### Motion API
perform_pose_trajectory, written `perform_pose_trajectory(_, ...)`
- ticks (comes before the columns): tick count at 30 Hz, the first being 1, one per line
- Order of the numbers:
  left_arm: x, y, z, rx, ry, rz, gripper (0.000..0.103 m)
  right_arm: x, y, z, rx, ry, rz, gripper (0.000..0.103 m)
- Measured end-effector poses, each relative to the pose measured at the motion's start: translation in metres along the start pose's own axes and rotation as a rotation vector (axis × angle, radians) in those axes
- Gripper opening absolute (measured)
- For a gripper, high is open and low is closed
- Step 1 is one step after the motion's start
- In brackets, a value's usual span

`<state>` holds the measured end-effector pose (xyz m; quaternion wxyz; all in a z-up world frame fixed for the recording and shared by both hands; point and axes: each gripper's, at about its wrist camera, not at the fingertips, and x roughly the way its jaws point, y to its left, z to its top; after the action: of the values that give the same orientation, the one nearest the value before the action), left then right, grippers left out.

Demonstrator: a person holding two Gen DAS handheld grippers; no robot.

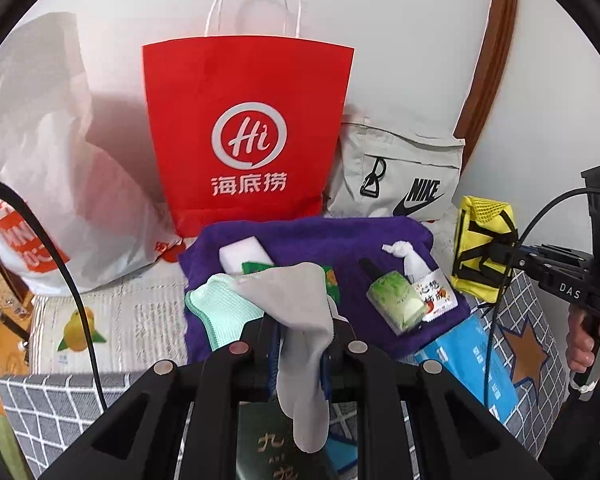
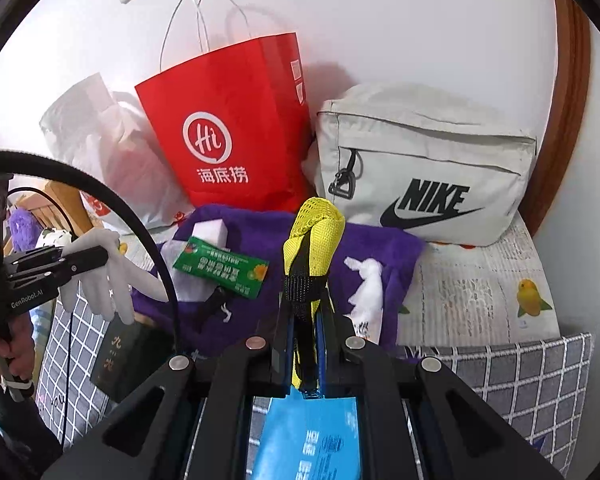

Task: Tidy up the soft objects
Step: 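Carry the glove and cloth with the left tool while the right tool carries the pouch over the towel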

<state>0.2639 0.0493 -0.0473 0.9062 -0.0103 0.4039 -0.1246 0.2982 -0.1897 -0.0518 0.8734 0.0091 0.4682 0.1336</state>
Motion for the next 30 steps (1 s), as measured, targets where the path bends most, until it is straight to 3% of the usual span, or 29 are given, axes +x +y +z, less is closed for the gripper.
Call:
perform_pose_trajectory(12, 0.027, 0.003, 0.024, -0.01, -0.029, -0.028, 0.015, 0.04, -0.015, 0.018, 0.044, -0.001, -0.026, 0.009)
perform_pose_trajectory(17, 0.044, 0.004, 0.022, 0.0, 0.005, -0.025, 0.015, 0.059, -0.025, 0.017, 0.069, 0.021, -0.032, 0.009)
perform_pose_trajectory(30, 0.057, 0.015, 0.021, -0.016, 0.031, -0.021, 0.016, 0.082, -0.016, 0.026, 0.0, 0.068, -0.073, 0.009)
